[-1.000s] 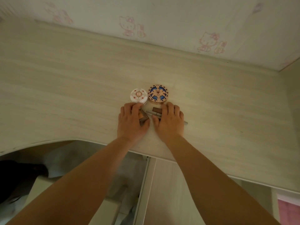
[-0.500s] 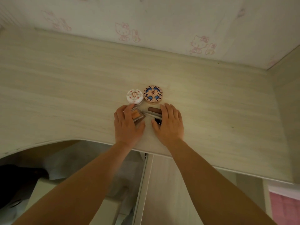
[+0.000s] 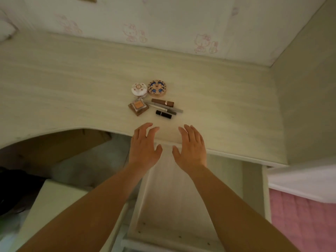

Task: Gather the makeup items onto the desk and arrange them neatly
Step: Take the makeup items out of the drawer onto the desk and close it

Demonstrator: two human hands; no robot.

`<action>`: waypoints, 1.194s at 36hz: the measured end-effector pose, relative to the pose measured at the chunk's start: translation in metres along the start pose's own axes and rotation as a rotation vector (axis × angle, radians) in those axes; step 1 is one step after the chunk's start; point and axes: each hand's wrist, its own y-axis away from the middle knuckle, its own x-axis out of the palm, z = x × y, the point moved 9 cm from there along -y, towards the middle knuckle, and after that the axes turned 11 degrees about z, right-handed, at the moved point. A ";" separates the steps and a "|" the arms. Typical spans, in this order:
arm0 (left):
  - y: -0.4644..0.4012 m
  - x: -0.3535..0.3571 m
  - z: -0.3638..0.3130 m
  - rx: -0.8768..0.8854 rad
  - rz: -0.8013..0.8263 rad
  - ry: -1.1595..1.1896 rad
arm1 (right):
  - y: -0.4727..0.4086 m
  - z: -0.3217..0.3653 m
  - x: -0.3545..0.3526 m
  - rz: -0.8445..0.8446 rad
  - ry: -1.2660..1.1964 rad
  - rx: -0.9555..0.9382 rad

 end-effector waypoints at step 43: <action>0.231 0.147 -0.030 0.314 0.656 -0.217 | 0.257 -0.076 0.162 0.252 0.002 0.068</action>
